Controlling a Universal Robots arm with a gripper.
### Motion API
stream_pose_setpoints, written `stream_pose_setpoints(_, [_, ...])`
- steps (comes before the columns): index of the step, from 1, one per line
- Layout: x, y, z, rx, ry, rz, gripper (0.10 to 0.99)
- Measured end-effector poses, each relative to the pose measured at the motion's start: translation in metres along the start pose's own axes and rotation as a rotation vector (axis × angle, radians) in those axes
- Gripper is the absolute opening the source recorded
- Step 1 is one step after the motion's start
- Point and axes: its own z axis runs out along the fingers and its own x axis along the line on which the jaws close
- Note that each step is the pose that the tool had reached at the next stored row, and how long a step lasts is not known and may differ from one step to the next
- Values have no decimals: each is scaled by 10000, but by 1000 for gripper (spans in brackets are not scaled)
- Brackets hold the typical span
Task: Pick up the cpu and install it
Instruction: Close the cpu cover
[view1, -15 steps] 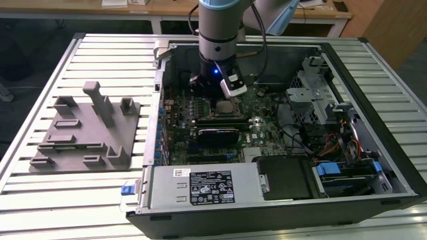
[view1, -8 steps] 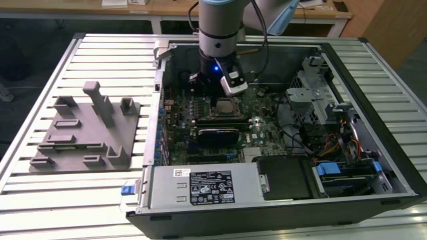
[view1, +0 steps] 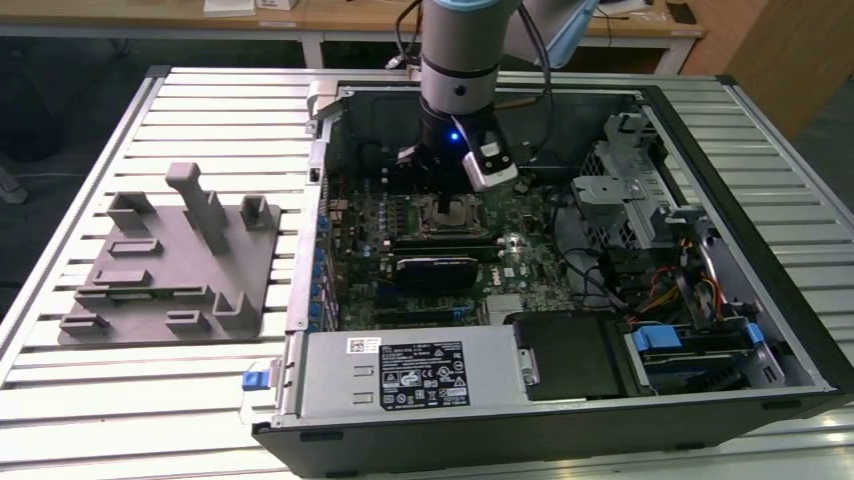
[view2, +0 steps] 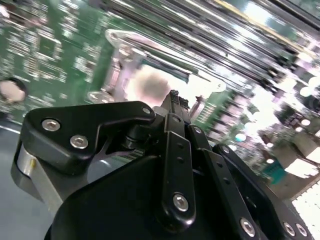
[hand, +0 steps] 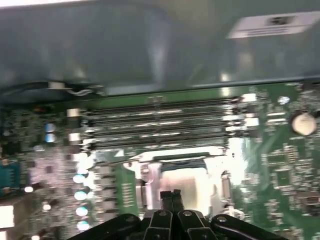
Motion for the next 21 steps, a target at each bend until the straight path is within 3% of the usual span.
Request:
stream_pose_setpoints(4, [-132, 14, 1, 1, 1, -1, 106])
stream_pose_setpoints(8, [-138, 16, -35, 1, 1, 0, 106])
stream_pose_setpoints(15, [-139, 22, -209, 1, 1, -1, 106])
stream_pose_setpoints(21, [-139, 23, -217, 0, 1, -1, 106])
